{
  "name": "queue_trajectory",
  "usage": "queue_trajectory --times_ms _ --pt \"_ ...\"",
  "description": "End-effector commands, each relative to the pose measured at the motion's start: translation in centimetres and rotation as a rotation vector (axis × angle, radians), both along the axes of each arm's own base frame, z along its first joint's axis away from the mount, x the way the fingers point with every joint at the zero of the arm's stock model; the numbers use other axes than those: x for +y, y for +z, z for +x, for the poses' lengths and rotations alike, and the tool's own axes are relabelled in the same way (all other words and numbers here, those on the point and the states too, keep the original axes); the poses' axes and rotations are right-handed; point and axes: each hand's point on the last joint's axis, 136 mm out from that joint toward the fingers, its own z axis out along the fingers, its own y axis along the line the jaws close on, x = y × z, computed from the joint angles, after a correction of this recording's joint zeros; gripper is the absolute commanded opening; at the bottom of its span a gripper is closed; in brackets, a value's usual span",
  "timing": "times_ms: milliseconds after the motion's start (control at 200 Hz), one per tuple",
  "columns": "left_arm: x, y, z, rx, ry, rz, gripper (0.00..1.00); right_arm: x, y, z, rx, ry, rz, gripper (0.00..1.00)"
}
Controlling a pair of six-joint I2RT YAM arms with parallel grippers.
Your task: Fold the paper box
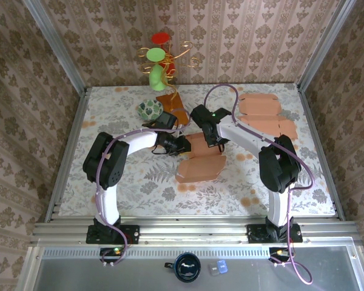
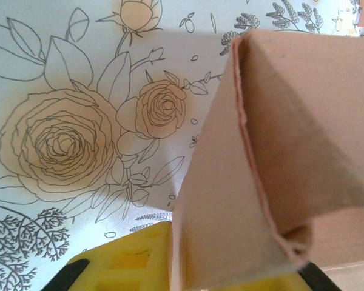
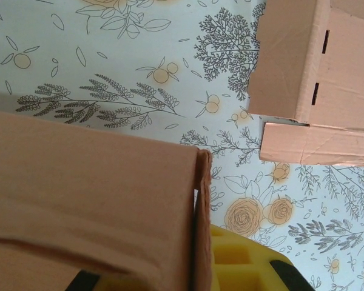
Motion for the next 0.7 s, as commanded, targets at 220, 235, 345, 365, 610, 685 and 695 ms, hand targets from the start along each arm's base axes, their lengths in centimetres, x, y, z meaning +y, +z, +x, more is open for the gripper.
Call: queue_trajectory --times_ms 220,235,345,365,610,685,695 --pt "1.1 -1.9 0.2 -0.017 0.015 0.182 0.21 0.2 -0.5 -0.5 0.031 -0.009 0.005 0.0" --pt "1.2 -1.9 0.1 -0.018 0.016 0.192 0.21 0.2 -0.6 -0.5 0.032 -0.009 0.005 0.0" --pt "1.7 -2.3 -0.1 -0.025 0.021 0.265 0.21 0.2 -0.5 -0.4 0.028 -0.013 0.007 0.0" --pt "1.9 -2.4 -0.3 -0.022 0.023 0.284 0.2 0.2 -0.5 -0.4 0.03 -0.012 0.007 0.0" --pt "3.5 -3.0 -0.9 -0.04 0.053 0.432 0.14 0.2 -0.6 -0.4 0.03 -0.02 0.004 0.0" --pt "3.9 -3.1 -1.1 -0.043 0.062 0.473 0.14 0.3 -0.6 -0.5 0.032 -0.02 0.008 0.0" --pt "4.0 -3.1 -1.1 -0.044 0.064 0.479 0.14 0.3 -0.6 -0.5 0.032 -0.021 0.008 0.0"
